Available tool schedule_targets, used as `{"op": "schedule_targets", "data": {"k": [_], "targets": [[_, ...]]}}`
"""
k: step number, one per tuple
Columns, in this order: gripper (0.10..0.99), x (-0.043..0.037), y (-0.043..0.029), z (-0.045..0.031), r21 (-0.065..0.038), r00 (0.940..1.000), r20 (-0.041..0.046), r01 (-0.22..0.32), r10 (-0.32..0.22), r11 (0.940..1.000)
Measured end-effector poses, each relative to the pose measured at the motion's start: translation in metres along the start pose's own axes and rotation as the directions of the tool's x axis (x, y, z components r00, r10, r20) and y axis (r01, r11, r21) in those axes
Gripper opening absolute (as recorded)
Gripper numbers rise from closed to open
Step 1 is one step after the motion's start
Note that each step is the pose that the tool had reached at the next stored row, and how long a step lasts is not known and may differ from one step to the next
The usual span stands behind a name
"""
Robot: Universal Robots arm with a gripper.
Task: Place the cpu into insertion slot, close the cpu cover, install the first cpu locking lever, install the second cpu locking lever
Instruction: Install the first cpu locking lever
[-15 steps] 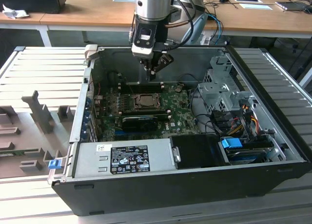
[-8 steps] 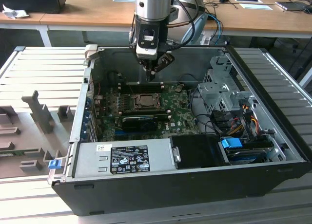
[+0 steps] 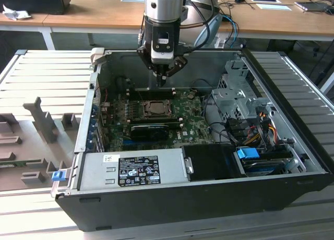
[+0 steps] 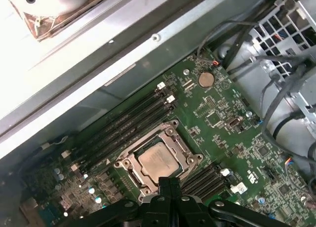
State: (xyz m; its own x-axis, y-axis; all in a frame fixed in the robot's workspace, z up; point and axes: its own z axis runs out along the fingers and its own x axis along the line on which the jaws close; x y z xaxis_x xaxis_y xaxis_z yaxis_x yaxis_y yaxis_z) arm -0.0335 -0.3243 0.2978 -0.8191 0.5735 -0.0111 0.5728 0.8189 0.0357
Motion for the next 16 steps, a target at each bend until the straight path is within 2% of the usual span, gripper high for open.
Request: {"op": "schedule_targets", "data": {"k": [6, 16], "targets": [[0.106, 0.0, 0.0, 0.0, -0.001, 0.9981, -0.0022, 0.062, -0.062, 0.9981], [0.106, 0.0, 0.0, 0.0, -0.002, 0.9876, -0.0055, 0.157, -0.157, 0.9876]]}}
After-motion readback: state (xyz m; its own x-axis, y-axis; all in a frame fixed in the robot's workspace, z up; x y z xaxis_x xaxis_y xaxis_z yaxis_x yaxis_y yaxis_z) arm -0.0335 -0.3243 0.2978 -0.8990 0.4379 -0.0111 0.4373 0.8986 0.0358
